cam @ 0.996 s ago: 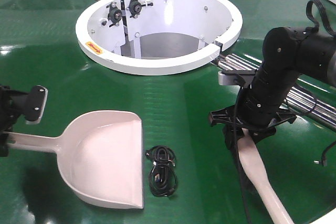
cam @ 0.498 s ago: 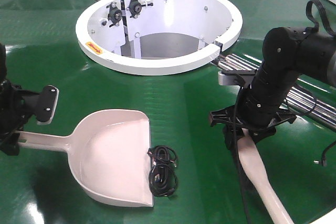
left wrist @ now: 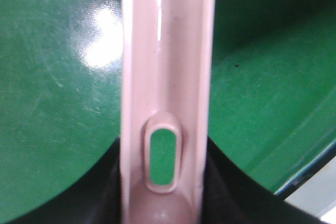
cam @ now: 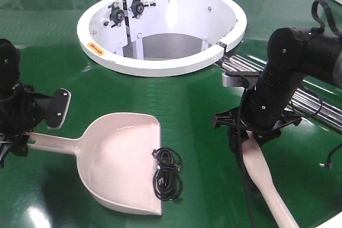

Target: Clean and inspect green conveyor with broom and dustpan

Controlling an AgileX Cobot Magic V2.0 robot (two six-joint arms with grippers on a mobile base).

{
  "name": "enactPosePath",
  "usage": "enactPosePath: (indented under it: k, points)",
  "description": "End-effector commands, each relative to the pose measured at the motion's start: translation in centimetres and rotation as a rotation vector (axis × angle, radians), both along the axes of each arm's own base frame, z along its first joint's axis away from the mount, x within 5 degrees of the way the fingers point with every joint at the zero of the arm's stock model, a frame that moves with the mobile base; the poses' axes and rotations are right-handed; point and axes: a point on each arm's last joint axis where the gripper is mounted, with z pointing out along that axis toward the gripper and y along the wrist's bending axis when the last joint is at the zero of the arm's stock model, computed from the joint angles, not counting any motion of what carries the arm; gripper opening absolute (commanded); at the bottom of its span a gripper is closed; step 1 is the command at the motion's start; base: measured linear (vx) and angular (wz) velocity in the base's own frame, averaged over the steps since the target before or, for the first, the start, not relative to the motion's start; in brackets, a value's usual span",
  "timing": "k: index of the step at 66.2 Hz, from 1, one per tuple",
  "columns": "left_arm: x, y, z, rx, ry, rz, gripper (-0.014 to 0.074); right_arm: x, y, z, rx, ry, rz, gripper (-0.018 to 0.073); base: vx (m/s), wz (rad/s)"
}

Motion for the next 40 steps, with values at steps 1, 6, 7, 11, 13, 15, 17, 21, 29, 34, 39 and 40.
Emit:
enactPosePath:
  k: [1, 6, 7, 11, 13, 15, 17, 21, 29, 34, 39, 40]
  points:
    - [-0.16, -0.53, 1.68, -0.018, -0.053, -0.019, -0.0025, -0.86, -0.31, 2.39, 0.014, -0.010, 0.010, -0.0010, 0.00, 0.00]
    - [-0.18, -0.54, 1.67, -0.019, -0.051, -0.019, -0.0025, -0.86, -0.31, 2.39, 0.014, -0.010, 0.010, -0.0010, 0.00, 0.00]
    - [-0.18, -0.55, 1.67, -0.020, -0.051, -0.018, -0.0025, -0.86, -0.31, 2.39, 0.014, -0.010, 0.010, -0.0010, 0.00, 0.00]
    - [-0.19, -0.58, 1.67, -0.024, -0.050, -0.017, -0.0025, -0.86, -0.31, 2.39, 0.014, -0.010, 0.010, -0.0010, 0.00, 0.00]
    - [-0.19, -0.61, 1.66, -0.027, -0.050, -0.016, -0.0025, -0.86, -0.31, 2.39, 0.014, -0.010, 0.010, -0.0010, 0.00, 0.00]
    - [-0.20, -0.65, 1.66, -0.032, -0.050, -0.014, -0.0025, -0.86, -0.31, 2.39, 0.014, -0.010, 0.010, -0.0010, 0.00, 0.00]
    - [-0.21, -0.70, 1.65, -0.037, -0.049, -0.013, -0.0025, -0.86, -0.31, 2.39, 0.014, -0.010, 0.010, -0.0010, 0.00, 0.00]
    - [-0.25, -0.79, 1.67, -0.048, -0.046, -0.009, -0.0025, -0.85, -0.31, 2.39, 0.014, -0.011, 0.010, -0.0010, 0.00, 0.00]
    - [-0.30, -0.74, 1.71, -0.043, -0.044, -0.010, -0.0025, -0.86, -0.31, 2.39, 0.014, -0.010, 0.010, -0.0010, 0.00, 0.00]
    - [-0.30, -0.73, 1.71, -0.042, -0.044, -0.010, -0.0025, -0.86, -0.31, 2.39, 0.014, -0.010, 0.010, -0.0010, 0.00, 0.00]
    - [-0.30, -0.73, 1.71, -0.042, -0.044, -0.010, -0.0025, -0.86, -0.31, 2.39, 0.014, -0.010, 0.010, -0.0010, 0.00, 0.00]
    - [-0.30, -0.73, 1.71, -0.042, -0.044, -0.010, -0.0025, -0.86, -0.31, 2.39, 0.014, -0.010, 0.010, -0.0010, 0.00, 0.00]
